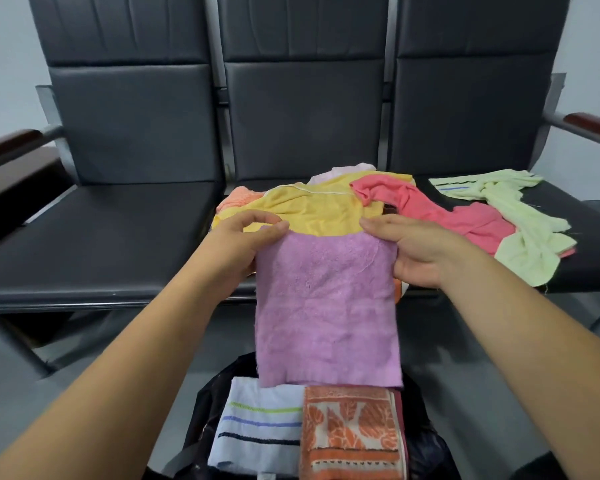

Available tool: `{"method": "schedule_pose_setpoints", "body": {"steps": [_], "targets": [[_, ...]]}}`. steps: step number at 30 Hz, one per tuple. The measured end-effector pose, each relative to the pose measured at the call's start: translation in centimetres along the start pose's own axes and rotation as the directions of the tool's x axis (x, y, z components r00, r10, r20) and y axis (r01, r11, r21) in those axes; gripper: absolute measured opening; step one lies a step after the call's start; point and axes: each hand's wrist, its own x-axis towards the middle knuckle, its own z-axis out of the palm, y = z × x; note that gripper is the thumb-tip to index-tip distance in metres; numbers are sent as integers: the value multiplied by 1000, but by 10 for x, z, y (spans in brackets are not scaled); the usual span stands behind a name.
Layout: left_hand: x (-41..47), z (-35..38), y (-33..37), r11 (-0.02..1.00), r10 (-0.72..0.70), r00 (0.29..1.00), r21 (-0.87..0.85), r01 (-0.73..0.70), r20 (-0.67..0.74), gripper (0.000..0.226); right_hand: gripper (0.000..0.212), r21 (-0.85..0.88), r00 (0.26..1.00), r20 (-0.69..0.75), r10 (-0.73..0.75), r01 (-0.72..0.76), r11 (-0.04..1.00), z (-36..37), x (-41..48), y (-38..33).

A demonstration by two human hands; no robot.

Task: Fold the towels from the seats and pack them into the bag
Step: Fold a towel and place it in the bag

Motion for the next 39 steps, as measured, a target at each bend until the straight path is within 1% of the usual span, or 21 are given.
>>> {"method": "schedule_pose_setpoints", "body": {"steps": [2, 4, 5, 7, 9, 10, 12, 15, 18, 21, 23, 24, 25, 26, 28, 29, 31, 34, 36, 38, 39], "targets": [[1, 0, -2, 999, -11, 998, 41, 8, 62, 39, 40, 161, 994, 104, 34, -50, 986, 0, -3, -4], [0, -1, -1, 982, 51, 996, 177, -63, 73, 51, 49, 192, 989, 148, 7, -36, 981, -3, -5, -8], [-1, -2, 0, 966, 89, 994, 240, -100, 56, 50, 51, 142, 989, 148, 1, -22, 990, -5, -5, -8], [-3, -1, 1, 906, 181, 983, 384, -178, 29, 39, 42, -87, 997, 78, -3, 9, 996, -7, -5, -6], [-4, 1, 1, 800, 268, 962, 543, -256, 57, 23, 25, -392, 994, -68, -87, 54, 918, -8, -1, -1], [-4, 1, 0, 750, 302, 951, 598, -283, 71, 19, 19, -483, 982, -121, -144, 68, 873, -8, 2, 2], [-2, 2, -1, 697, 337, 940, 655, -290, 58, 18, 12, -519, 964, -150, -221, 114, 847, -5, 8, 5], [3, 0, -4, 735, 296, 955, 635, -239, 17, 10, 16, -426, 943, -136, -302, 220, 878, -2, 14, 8], [4, -2, -6, 898, 197, 980, 406, -173, -19, 5, 12, -189, 936, -169, -308, 276, 942, 0, 11, 8], [4, 1, -10, 981, 91, 995, 177, -81, -51, 8, 15, 16, 960, -147, -240, 245, 970, -2, 8, 6], [5, 1, -13, 997, 34, 999, 74, -34, -3, 18, 33, -11, 978, -84, -192, 191, 981, -5, 6, 8], [5, 1, -15, 994, 32, 999, 105, -35, 27, 28, 42, -86, 982, -57, -178, 173, 981, -6, 5, 9], [4, 0, -16, 977, 51, 997, 204, -61, 55, 37, 48, -211, 983, -40, -182, 169, 963, -7, 3, 12], [2, -1, -16, 934, 83, 993, 340, -105, 79, 42, 50, -390, 976, -40, -216, 184, 902, -7, 1, 14], [-2, -2, -16, 779, 177, 980, 596, -194, 88, 43, 51, -734, 943, -37, -331, 199, 649, -4, -6, 15], [-4, -3, -17, 710, 217, 972, 670, -218, 86, 41, 52, -814, 926, -26, -378, 199, 545, -2, -8, 17], [-7, -4, -20, 640, 265, 962, 734, -227, 66, 37, 52, -847, 904, -27, -426, 206, 491, 0, -10, 20], [-14, -5, -27, 626, 327, 945, 746, -229, 16, 22, 34, -857, 880, -23, -475, 227, 462, 1, -10, 27], [-15, -9, -31, 622, 353, 935, 747, -235, 0, 15, 24, -818, 878, -30, -477, 253, 517, 0, -6, 35], [-12, -20, -36, 673, 303, 953, 701, -236, 30, 13, 21, -656, 913, -66, -401, 263, 707, 0, -2, 45], [-11, -26, -41, 739, 246, 967, 634, -228, 61, 12, 19, -516, 942, -70, -329, 248, 820, 1, 1, 52]]}}
